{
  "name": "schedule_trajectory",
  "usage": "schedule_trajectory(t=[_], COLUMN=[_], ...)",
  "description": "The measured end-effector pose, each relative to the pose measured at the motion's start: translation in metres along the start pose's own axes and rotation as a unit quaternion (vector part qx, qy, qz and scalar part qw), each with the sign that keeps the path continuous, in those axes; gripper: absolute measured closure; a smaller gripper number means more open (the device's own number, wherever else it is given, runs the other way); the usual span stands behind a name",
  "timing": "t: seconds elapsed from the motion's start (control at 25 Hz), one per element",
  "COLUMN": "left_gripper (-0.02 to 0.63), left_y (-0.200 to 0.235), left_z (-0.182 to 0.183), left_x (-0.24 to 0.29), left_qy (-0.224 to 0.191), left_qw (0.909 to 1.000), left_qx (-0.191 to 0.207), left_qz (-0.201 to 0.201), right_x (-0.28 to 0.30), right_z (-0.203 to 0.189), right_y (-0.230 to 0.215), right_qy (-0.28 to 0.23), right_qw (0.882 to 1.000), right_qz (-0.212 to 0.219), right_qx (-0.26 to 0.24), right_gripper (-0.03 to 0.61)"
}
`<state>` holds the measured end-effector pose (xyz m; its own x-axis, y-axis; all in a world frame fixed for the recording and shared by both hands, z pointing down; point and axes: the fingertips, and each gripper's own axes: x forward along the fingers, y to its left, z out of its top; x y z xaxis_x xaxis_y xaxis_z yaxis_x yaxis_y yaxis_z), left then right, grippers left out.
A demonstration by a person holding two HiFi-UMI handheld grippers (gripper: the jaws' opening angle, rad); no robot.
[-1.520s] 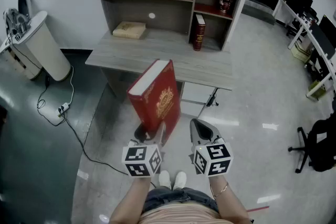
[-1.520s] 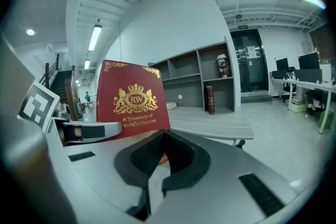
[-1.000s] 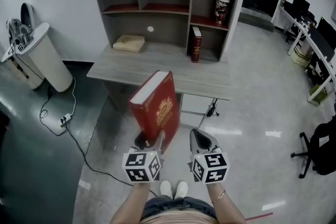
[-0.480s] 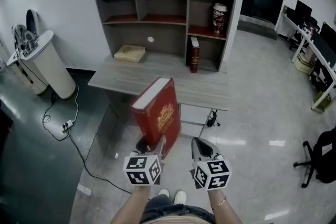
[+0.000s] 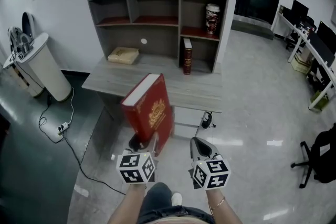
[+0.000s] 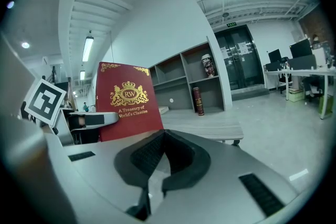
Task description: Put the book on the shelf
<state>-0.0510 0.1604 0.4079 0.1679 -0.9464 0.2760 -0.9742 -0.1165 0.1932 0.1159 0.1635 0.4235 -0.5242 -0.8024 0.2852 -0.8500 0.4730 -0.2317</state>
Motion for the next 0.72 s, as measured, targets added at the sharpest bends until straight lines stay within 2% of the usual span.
schedule_trajectory(t=[0.32, 0.72], left_gripper=[0.376, 0.376], left_y=[0.014, 0.048], left_z=[0.014, 0.031], left_x=[0.027, 0.101], left_qy=[-0.004, 0.006], left_qw=[0.9999, 0.9999], left_qx=[0.004, 0.008], left_qz=[0.013, 0.011], right_x=[0.031, 0.106], right_z=[0.011, 0.028], right_y=[-0.010, -0.026], right_qy=[0.000, 0.011], right_qw=[1.000, 1.000], right_qz=[-0.002, -0.013], right_qx=[-0.002, 0.002], right_gripper=[0.569, 0.570])
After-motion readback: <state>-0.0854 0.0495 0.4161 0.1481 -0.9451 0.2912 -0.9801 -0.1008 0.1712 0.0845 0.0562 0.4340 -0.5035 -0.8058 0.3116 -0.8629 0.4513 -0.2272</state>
